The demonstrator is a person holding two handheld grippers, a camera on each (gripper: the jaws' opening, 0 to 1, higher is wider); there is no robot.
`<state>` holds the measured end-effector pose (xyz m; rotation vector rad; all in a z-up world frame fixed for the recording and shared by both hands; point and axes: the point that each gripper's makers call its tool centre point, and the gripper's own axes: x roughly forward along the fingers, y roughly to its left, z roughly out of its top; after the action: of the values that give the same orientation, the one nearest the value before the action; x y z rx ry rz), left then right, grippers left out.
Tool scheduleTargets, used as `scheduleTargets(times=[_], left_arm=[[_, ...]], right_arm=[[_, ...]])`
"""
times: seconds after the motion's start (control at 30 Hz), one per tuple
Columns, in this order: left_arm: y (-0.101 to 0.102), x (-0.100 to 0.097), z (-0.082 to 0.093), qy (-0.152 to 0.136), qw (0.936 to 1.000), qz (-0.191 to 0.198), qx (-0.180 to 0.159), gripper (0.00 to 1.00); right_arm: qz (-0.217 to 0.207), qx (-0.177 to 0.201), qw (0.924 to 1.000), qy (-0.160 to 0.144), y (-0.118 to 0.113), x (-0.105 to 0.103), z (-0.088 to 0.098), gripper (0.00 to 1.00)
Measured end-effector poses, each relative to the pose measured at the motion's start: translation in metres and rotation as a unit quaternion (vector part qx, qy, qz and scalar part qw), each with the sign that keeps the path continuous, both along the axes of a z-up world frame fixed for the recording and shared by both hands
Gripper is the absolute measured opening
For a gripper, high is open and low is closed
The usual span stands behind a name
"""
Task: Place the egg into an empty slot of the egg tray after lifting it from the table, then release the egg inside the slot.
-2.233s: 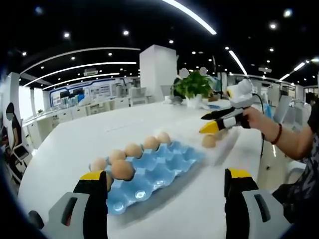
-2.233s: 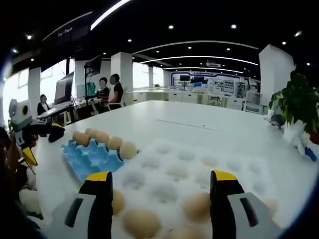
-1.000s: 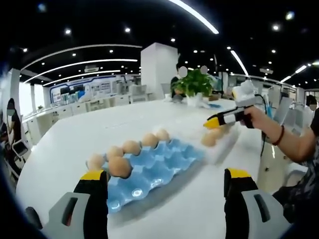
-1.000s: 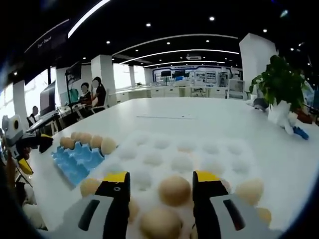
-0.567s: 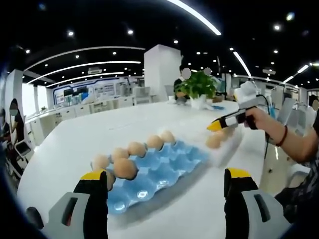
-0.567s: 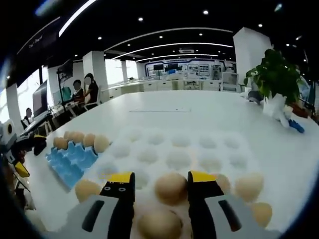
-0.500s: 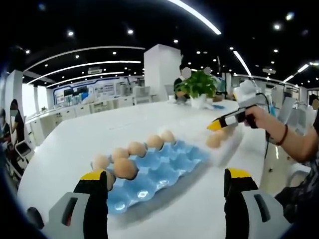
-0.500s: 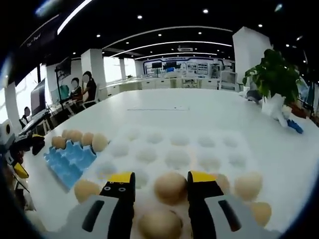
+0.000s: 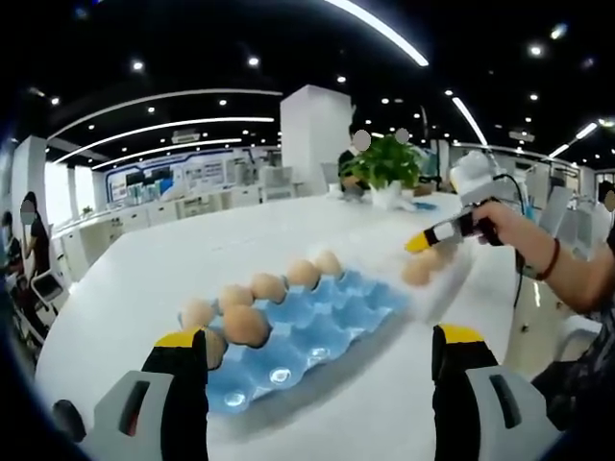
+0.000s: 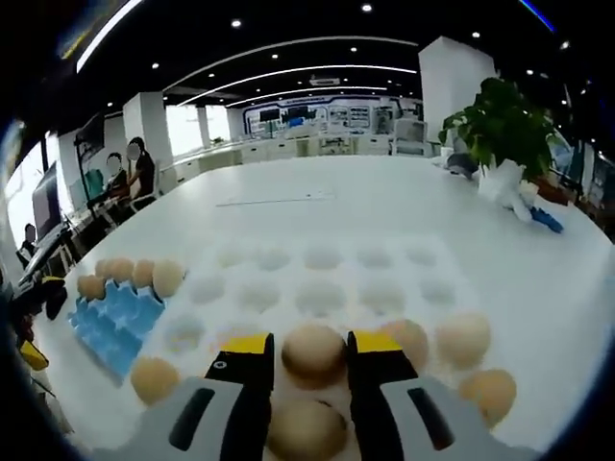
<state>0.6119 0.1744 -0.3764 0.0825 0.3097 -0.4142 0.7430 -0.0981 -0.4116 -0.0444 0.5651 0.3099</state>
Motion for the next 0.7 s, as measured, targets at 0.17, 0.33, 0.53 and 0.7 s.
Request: scheduleTargets(times=[0.17,0.33,0.53,0.7], left_arm=[[-0.0022,0.0015,0.0012,-0.002,1.0,-0.003,-0.004,0.99],[-0.0025,0.0007,-0.0006,0.001,1.0,-0.004,-0.001,0.99],[-0.0024,0.0008,0.0001,0.0,1.0,-0.004,-0.001,0.99],[-0.0008,-0.0002,0.0004,0.0,1.0,-0.002,0.0,0.99]], right_arm=[[0.002,-0.025,0.9997,0.003,0.0001,0.002,-0.0007,0.31],[-0.006,-0.007,1.0,-0.001,-0.0034,0.0033,0.0005,0.28],[-0.008,-0.002,0.9999,-0.006,-0.0037,0.0012,0.0009,0.28],[-0.011,0.009,0.9999,-0.008,-0.0049,0.0018,0.0016,0.28]])
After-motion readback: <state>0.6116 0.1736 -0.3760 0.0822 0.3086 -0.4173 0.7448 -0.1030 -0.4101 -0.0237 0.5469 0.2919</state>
